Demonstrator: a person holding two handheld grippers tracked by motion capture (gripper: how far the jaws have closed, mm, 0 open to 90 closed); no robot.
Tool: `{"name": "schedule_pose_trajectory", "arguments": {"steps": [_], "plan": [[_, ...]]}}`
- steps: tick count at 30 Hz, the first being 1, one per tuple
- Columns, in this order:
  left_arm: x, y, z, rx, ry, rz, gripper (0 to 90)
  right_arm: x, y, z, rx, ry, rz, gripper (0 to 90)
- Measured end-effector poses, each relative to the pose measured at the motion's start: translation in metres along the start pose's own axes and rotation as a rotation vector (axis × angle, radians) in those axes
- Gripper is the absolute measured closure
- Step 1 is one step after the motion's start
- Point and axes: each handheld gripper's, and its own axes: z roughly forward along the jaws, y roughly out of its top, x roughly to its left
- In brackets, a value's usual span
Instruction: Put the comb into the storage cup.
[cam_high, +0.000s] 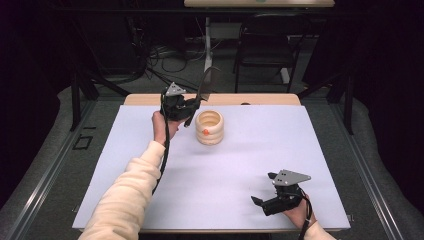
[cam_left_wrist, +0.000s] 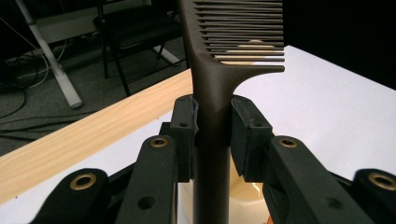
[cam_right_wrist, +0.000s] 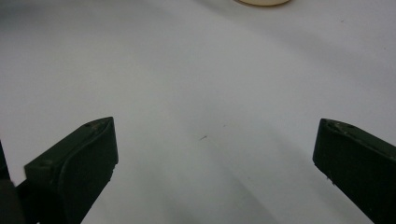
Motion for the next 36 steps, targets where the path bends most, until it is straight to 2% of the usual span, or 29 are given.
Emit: {"name": "schedule_pose_trajectory", "arguments": {"steps": [14, 35, 36], "plan": [[-0.003, 0.007, 0.005, -0.031, -0.010, -0.014, 72.2, 0.000, 0.000, 0.000, 0.003, 0.001, -0.001, 0.0], [-0.011, 0.015, 0.010, -0.097, -0.019, -0.010, 72.1, -0.001, 0.000, 0.000, 0.000, 0.000, 0.001, 0.0], [-0.011, 0.015, 0.010, -0.098, -0.022, -0.014, 72.2, -0.001, 0.000, -0.001, 0.014, 0.002, -0.002, 0.0]]}}
